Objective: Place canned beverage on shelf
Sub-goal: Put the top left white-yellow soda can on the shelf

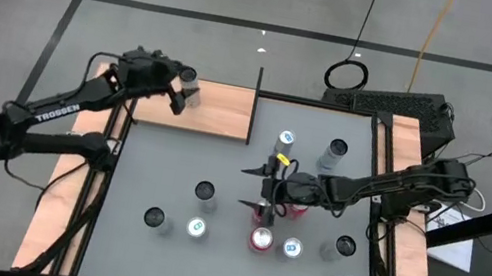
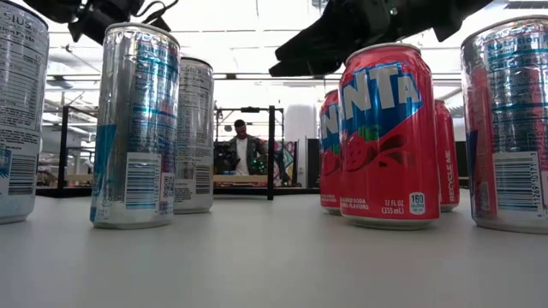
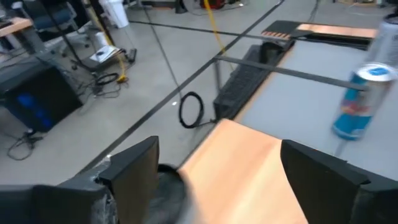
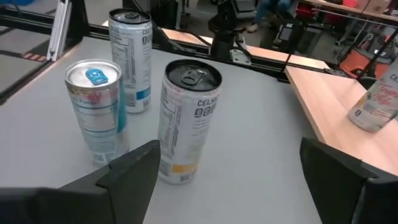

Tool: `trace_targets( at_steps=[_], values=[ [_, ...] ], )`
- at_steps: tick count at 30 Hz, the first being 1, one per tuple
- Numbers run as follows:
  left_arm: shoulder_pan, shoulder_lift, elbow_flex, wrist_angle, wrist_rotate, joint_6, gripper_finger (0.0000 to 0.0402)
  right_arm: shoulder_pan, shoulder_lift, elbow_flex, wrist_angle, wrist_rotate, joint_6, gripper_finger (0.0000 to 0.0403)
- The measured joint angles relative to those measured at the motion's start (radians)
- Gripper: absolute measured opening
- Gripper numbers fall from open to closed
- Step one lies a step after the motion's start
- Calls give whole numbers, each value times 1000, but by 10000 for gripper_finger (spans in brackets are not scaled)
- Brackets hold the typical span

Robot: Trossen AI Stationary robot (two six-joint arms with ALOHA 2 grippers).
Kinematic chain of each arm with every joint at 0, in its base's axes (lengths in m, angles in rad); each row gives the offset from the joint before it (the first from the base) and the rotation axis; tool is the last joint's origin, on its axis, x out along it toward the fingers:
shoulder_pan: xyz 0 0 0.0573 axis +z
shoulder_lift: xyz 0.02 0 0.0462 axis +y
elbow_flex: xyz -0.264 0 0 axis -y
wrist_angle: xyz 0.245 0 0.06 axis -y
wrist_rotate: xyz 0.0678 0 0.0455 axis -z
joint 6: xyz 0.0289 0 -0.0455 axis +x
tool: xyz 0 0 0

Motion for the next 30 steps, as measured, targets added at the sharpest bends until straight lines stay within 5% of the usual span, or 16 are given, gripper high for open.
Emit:
trace_targets(
  at_steps=[8, 13, 30],
  values=[
    [-324, 27, 0, 6, -400, -97, 257, -2, 13, 0, 17, -3, -6, 320],
    [-451, 85, 0, 36, -563, -178, 234, -2, 14, 0, 15, -3, -8, 320],
    [-451, 446, 0, 295, -866, -300, 155, -4, 13, 0, 6, -5, -3, 320]
  ],
)
